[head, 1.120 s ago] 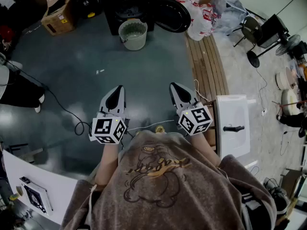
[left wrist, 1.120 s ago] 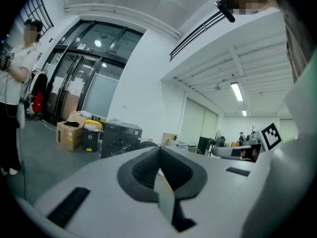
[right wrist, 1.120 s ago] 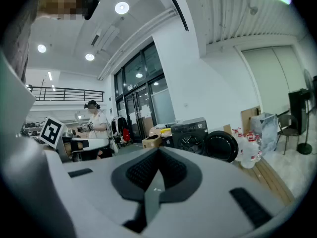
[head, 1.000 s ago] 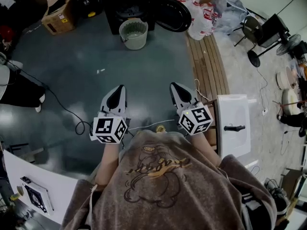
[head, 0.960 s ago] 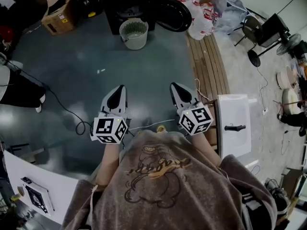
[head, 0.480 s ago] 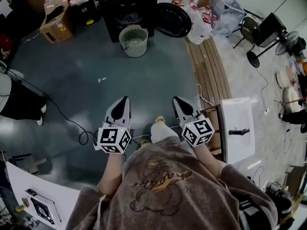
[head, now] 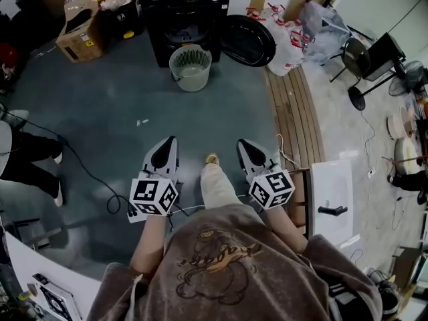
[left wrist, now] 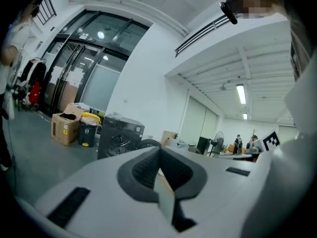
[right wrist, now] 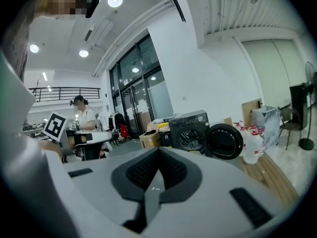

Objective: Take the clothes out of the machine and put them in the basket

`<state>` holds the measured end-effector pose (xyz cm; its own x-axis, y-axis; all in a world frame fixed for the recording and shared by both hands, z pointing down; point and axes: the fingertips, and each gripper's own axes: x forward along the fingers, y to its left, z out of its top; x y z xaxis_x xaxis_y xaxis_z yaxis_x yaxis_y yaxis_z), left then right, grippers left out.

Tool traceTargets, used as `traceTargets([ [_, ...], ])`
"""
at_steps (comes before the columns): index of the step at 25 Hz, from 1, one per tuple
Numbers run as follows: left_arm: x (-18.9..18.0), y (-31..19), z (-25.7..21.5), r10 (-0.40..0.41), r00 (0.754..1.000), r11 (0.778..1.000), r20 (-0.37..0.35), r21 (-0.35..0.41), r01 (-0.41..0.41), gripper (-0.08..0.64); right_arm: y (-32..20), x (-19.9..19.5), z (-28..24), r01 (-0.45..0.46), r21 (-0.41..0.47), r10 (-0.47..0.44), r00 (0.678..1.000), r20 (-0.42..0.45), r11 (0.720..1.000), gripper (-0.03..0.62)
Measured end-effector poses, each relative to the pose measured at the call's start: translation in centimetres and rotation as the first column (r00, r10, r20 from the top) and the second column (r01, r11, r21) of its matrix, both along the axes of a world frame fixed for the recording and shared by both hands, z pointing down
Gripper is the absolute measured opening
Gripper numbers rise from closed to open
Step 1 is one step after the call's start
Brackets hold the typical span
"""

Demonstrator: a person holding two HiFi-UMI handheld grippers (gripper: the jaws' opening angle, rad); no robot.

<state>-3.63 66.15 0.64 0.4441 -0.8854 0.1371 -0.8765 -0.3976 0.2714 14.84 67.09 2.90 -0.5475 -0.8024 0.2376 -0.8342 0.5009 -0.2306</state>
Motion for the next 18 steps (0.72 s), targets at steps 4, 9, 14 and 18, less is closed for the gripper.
traceTargets([
  [4,-0.3,-6.0,0.1,-0.001,1.000,1.000,0.001,-0.009,0.001,0.005,-6.4,-0.2,-0.2,0.007,0.000,-0.007,1.000,-0.003,1.000,-0.003],
  [9,-0.3,-14.3,-1.1,-0.017,1.000,1.000,0.007,-0.013,0.017,0.005,-15.2,0.2,-1.7,0.024,0.007,-0.024,1.000,0.001,1.000,-0.003],
  [14,0.4,-21.7,-2.2,-0.038,0.999,0.999,0.011,-0.001,0.038,0.005,-23.0,1.0,-2.7,0.041,0.017,-0.041,0.999,0.010,0.999,-0.003],
  [18,0.6,-26.0,-2.4,-0.063,0.998,0.998,0.005,0.003,0.063,0.005,-27.7,1.1,-2.7,0.062,0.018,-0.062,0.998,0.008,0.998,-0.003],
])
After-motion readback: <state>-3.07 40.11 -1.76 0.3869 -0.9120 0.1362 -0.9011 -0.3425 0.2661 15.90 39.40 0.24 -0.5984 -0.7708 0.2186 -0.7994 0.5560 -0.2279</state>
